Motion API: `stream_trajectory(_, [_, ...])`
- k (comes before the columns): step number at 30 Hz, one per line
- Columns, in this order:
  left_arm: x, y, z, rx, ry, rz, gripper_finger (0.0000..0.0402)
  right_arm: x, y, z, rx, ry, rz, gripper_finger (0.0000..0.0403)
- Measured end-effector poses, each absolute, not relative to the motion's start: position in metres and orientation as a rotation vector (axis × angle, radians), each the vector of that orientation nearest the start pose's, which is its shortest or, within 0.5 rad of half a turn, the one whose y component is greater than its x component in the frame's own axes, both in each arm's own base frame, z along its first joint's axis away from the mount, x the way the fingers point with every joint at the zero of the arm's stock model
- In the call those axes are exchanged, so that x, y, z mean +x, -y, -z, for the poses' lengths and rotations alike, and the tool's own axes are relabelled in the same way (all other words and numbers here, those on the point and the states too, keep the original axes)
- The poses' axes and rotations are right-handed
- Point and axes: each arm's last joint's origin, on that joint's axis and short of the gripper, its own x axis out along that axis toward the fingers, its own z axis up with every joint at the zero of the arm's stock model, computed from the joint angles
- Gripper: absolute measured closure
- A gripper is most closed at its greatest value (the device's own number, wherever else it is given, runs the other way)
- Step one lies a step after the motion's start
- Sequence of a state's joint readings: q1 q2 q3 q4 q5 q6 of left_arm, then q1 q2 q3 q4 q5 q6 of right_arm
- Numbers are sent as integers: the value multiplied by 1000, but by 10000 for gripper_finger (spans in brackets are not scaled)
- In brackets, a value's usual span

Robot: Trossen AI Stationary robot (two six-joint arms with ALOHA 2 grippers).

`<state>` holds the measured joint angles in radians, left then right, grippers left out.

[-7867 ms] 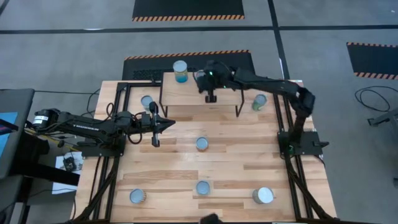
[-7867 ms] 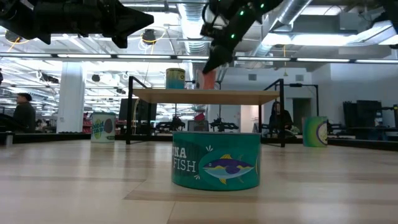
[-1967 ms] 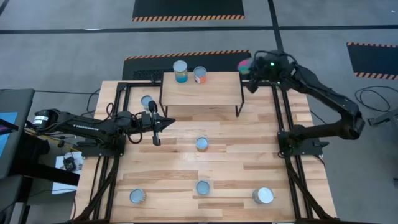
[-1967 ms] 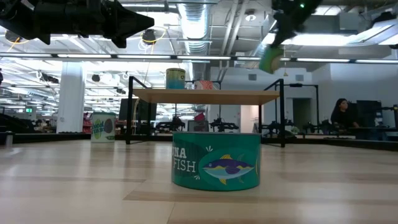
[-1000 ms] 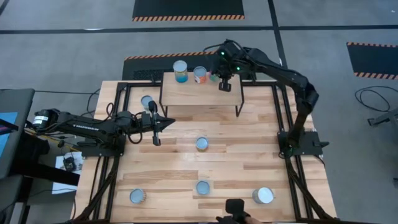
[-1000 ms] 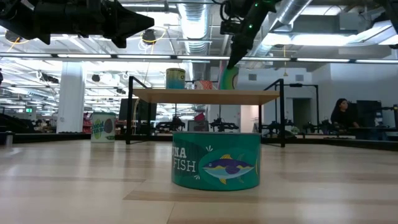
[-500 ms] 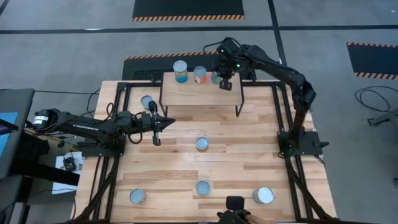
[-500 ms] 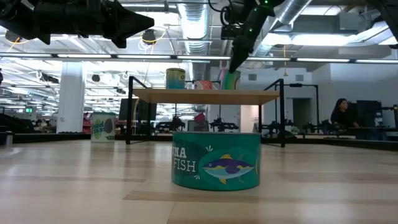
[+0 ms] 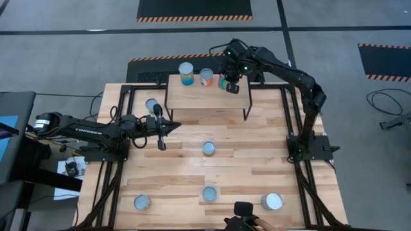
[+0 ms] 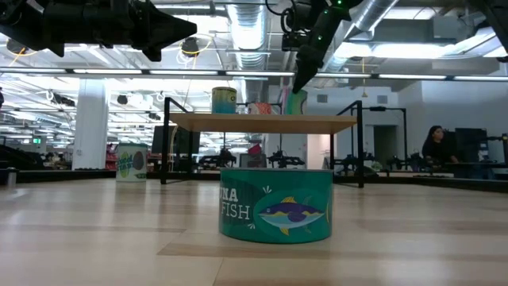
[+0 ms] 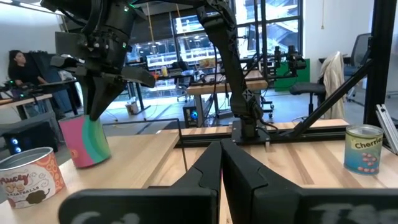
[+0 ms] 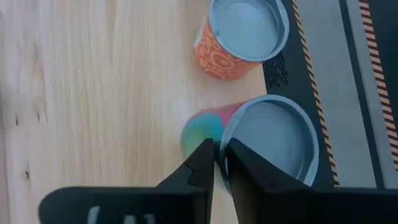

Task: Pick and place cans onto a shelf
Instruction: Put the canned chicken soup on the shelf, then put the canned mushrooms on the shelf

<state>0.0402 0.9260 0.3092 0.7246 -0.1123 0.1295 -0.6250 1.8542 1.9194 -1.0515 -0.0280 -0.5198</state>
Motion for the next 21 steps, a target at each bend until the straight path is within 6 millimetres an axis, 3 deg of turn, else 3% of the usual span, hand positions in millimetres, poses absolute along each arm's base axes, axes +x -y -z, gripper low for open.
stream_trajectory(13, [192,-11,-232,126,98,-159,400,315,225,-360,-179,-1005,301,322])
stream_trajectory(21, [192,-11,-232,130,97,-159,400,298,204,-402,-237,-768,279,393])
